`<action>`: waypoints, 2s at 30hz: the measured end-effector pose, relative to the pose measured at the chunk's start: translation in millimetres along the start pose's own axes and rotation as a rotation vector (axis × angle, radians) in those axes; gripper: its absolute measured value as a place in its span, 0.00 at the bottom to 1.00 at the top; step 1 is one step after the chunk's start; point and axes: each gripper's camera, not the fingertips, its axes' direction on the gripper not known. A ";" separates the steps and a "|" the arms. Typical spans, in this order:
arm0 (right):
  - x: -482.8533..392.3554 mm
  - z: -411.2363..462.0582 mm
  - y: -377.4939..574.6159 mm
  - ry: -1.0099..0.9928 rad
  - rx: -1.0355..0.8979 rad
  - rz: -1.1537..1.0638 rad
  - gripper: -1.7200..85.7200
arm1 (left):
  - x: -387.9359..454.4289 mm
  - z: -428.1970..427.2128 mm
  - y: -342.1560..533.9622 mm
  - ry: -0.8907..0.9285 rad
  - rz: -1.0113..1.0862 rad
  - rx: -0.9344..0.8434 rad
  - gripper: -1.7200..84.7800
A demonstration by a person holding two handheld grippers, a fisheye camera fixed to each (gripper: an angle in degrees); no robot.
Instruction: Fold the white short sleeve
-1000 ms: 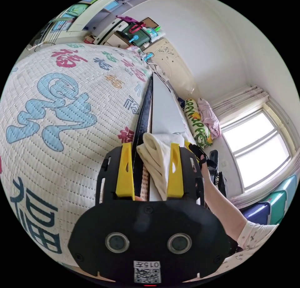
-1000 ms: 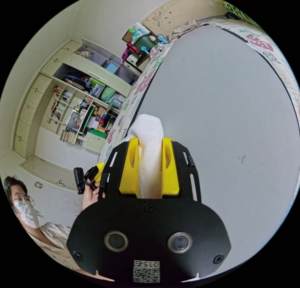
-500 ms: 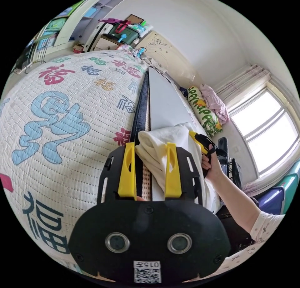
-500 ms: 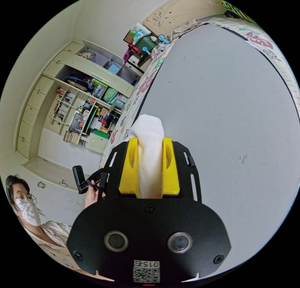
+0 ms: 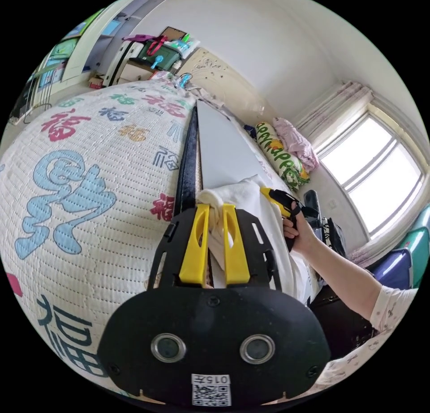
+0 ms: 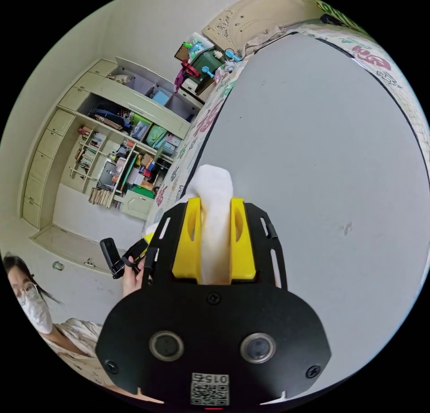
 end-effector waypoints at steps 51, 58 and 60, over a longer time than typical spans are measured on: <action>280.0 -0.3 693.8 0.602 1.186 -0.771 0.11 | 621.2 -239.2 -235.8 0.938 0.902 0.064 0.06; 275.4 29.2 639.7 0.513 1.265 -0.804 0.11 | 663.6 -306.1 -273.8 0.920 0.948 0.125 0.06; 268.1 35.7 617.7 0.550 1.270 -0.774 0.11 | 672.0 -305.6 -282.0 0.897 0.960 0.137 0.06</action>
